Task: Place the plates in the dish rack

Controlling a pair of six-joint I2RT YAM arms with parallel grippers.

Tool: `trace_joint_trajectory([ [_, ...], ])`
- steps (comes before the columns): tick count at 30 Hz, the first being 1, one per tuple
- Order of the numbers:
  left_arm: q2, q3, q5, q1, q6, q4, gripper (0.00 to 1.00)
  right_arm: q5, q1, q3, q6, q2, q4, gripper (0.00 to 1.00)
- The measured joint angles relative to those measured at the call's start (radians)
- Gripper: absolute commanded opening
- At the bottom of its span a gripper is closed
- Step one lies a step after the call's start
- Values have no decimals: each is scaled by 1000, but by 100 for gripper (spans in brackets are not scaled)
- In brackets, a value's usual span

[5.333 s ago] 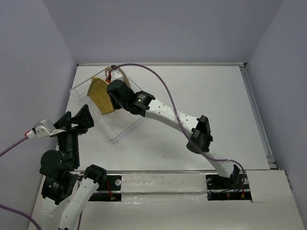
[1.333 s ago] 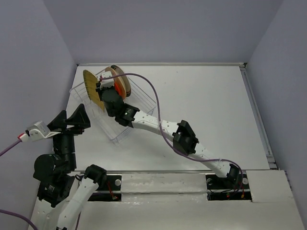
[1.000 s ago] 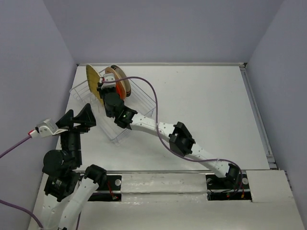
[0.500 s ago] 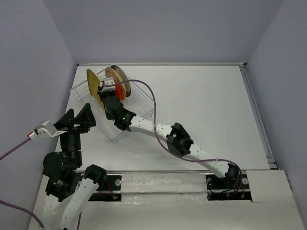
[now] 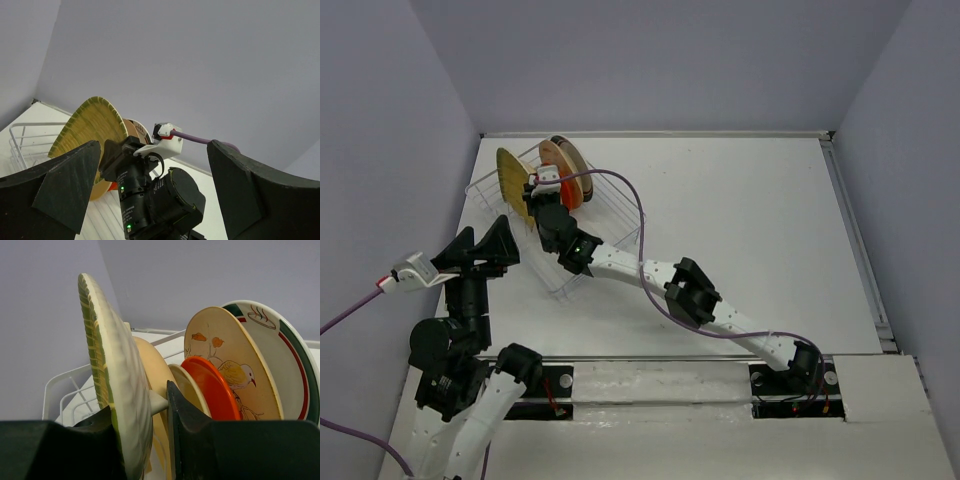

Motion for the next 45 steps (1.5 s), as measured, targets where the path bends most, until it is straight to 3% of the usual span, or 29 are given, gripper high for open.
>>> trace_joint_trajectory([
  [9, -2, 0, 0, 2, 0, 0, 99, -1, 0, 0, -18, 4, 11, 7],
  [19, -5, -1, 0, 2, 0, 0, 99, -11, 22, -43, -147, 5, 69, 7],
  [22, -6, -1, 0, 2, 0, -1, 99, -15, 29, -56, -155, 5, 92, 14],
  [24, -7, -2, -1, 2, 0, -1, 99, -14, 29, -56, -158, 5, 93, 25],
  [25, -9, -4, -1, 2, 0, -1, 99, -14, 29, -57, -158, 5, 93, 36],
  [31, -13, -9, -1, 2, 0, -2, 99, -17, 34, -103, -140, -5, 144, 54],
  [36, -13, -9, -3, 2, 0, -2, 99, -15, 40, -148, -135, -30, 143, 59],
  [45, -13, -9, -12, 6, 1, -2, 99, -21, 44, -401, -78, -177, 70, 79],
])
